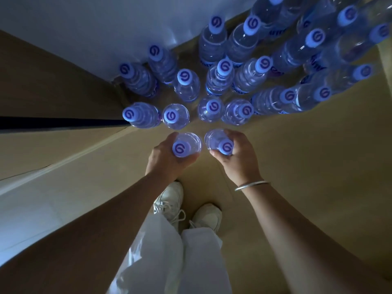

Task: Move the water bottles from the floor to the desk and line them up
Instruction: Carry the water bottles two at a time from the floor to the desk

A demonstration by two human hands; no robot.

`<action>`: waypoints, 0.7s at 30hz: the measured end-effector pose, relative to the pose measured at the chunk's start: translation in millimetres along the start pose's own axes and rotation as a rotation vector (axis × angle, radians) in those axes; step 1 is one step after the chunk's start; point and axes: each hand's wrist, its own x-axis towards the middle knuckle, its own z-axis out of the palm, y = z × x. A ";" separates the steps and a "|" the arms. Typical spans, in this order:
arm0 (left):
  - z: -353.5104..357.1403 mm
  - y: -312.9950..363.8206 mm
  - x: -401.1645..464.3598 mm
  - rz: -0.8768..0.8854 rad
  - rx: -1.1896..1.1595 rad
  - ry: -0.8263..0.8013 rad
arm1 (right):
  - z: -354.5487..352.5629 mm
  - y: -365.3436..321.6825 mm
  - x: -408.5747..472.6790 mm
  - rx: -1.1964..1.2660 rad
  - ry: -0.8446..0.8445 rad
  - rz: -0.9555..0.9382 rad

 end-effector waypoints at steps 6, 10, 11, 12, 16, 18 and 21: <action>-63.9 35.0 -66.1 0.116 0.103 -0.034 | -62.4 -64.0 -57.8 0.041 -0.032 -0.115; -116.0 65.5 -140.5 0.183 0.019 0.018 | -122.3 -121.4 -105.4 0.076 -0.026 -0.198; -128.0 72.0 -161.0 0.209 -0.024 0.054 | -135.6 -138.2 -118.4 0.082 -0.021 -0.219; -139.6 78.7 -180.8 0.234 -0.055 0.088 | -148.5 -155.6 -130.3 0.081 -0.014 -0.238; -191.9 101.5 -264.0 0.239 -0.107 0.141 | -199.8 -227.3 -181.6 0.038 -0.035 -0.351; -221.7 108.4 -305.0 0.248 -0.141 0.160 | -221.6 -261.8 -207.4 0.004 -0.058 -0.432; -270.3 112.8 -370.1 0.247 -0.137 0.220 | -244.4 -314.2 -245.8 0.008 -0.076 -0.550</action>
